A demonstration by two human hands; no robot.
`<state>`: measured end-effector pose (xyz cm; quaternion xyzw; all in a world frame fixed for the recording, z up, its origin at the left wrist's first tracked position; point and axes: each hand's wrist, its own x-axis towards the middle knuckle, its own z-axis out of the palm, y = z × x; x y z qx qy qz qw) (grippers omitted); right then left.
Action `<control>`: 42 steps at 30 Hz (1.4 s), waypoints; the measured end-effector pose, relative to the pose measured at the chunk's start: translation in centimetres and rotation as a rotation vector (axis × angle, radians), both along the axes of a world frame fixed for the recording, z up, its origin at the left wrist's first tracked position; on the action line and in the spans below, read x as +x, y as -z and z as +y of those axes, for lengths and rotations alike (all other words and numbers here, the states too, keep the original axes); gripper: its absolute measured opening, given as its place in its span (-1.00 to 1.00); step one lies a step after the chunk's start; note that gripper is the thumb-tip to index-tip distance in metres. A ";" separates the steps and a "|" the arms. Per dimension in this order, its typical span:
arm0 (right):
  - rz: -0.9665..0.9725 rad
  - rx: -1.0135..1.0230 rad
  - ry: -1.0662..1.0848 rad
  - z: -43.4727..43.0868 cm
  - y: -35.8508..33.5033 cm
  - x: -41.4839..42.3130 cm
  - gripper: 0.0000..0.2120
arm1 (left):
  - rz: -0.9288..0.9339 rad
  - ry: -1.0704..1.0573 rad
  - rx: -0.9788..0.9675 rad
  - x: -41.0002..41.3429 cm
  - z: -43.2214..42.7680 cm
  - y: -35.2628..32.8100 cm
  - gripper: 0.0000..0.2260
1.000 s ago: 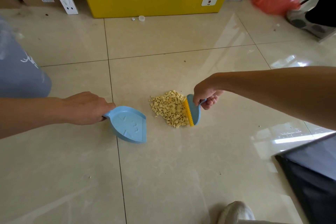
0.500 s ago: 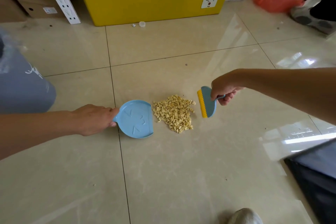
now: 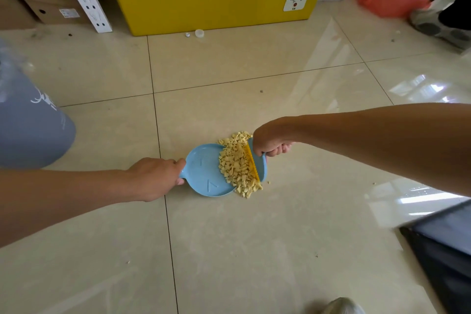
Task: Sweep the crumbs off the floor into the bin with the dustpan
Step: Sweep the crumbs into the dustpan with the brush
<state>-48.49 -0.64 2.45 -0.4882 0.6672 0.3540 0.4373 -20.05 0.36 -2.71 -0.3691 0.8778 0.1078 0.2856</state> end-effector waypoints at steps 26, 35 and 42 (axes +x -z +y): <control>0.091 -0.700 -0.585 -3.8 -3.3 1.9 -0.92 | -0.035 -0.118 0.084 1.7 -0.4 0.8 -0.71; 0.093 -0.898 -0.917 -4.4 0.0 1.0 -0.71 | 0.070 -0.150 0.115 3.6 -0.3 0.4 -0.78; -0.036 -0.852 -1.153 -4.9 1.7 0.8 -0.49 | 0.063 -0.103 0.124 5.5 0.1 -0.5 -0.83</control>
